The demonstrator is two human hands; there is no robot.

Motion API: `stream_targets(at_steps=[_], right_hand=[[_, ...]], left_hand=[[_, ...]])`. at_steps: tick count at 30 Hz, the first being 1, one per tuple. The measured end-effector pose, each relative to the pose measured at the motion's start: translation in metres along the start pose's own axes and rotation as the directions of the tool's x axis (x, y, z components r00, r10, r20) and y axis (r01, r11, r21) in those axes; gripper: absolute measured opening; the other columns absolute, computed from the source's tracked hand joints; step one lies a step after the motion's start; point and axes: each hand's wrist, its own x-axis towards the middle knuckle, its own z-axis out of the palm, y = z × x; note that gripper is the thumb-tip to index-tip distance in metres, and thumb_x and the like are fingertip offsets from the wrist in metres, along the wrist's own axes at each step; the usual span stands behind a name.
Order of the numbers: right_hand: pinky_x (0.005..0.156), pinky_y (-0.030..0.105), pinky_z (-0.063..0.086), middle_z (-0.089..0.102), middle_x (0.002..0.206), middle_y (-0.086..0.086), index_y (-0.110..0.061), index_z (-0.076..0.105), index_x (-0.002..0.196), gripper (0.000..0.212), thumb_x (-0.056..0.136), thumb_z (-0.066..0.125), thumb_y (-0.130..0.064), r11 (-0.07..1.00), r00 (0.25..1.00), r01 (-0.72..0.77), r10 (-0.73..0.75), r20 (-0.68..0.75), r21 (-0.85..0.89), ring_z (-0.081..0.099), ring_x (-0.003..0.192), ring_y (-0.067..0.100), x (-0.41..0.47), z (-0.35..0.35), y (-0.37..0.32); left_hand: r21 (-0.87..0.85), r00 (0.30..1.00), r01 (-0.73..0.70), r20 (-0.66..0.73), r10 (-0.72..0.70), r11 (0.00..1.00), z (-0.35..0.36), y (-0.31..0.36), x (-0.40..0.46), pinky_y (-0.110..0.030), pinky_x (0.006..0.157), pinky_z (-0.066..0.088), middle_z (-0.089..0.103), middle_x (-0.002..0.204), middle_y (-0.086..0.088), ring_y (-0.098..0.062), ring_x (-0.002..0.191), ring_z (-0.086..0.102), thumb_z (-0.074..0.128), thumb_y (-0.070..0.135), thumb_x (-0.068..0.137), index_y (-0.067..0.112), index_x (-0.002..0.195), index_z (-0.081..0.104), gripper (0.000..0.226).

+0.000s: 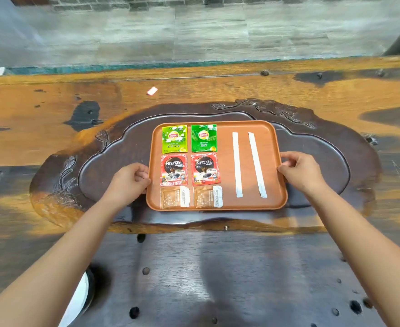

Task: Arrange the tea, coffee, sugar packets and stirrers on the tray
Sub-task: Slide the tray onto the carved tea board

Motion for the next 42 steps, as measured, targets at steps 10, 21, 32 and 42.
stream_targets(at_steps=[10, 21, 32, 42], right_hand=[[0.073, 0.023, 0.037, 0.061, 0.076, 0.003, -0.019, 0.070, 0.106, 0.038, 0.079, 0.050, -0.002, 0.996, 1.000, 0.001, -0.003, -0.028, -0.086, 0.053, 0.079, 0.019, 0.036, 0.019, 0.000], [0.081, 0.029, 0.044, 0.062, 0.078, 0.004, -0.019, 0.069, 0.106, 0.033, 0.081, 0.053, -0.004, 0.997, 1.000, -0.020, 0.019, -0.013, -0.076, 0.063, 0.092, 0.029, 0.041, 0.021, 0.002], [0.080, 0.029, 0.043, 0.060, 0.078, 0.003, -0.018, 0.066, 0.111, 0.034, 0.083, 0.050, -0.005, 0.994, 0.999, 0.006, -0.011, -0.048, -0.109, 0.061, 0.095, 0.032, 0.032, 0.025, 0.002], [0.095, 0.041, 0.046, 0.064, 0.090, 0.003, -0.016, 0.061, 0.118, 0.036, 0.082, 0.057, -0.018, 0.991, 0.990, -0.136, 0.136, -0.025, 0.018, 0.062, 0.098, 0.029, -0.006, 0.015, 0.000]], left_hand=[[0.101, 1.000, 0.011, -0.015, -0.010, 0.995, 0.011, 0.004, 0.035, -0.042, 0.074, 0.058, 0.061, 0.080, -0.008, -0.025, 0.072, 0.062, 0.054, -0.002, 0.080, 0.004, 0.095, 0.062, 0.018], [0.160, 0.997, 0.043, -0.066, -0.033, 0.986, 0.015, 0.004, 0.037, -0.040, 0.078, 0.056, 0.066, 0.072, -0.002, -0.022, 0.072, 0.067, 0.055, 0.004, 0.080, 0.016, 0.089, 0.063, 0.017], [0.001, 0.994, 0.105, -0.044, -0.105, 0.994, 0.013, 0.001, 0.030, -0.039, 0.076, 0.058, 0.065, 0.072, -0.004, -0.020, 0.069, 0.066, 0.057, 0.002, 0.081, 0.008, 0.089, 0.067, 0.014], [-0.169, 0.988, 0.124, -0.065, -0.137, 0.978, 0.010, -0.008, 0.000, -0.045, 0.089, 0.052, 0.068, 0.090, -0.002, -0.018, 0.089, 0.065, 0.059, 0.021, 0.079, 0.026, 0.092, 0.064, 0.016]])
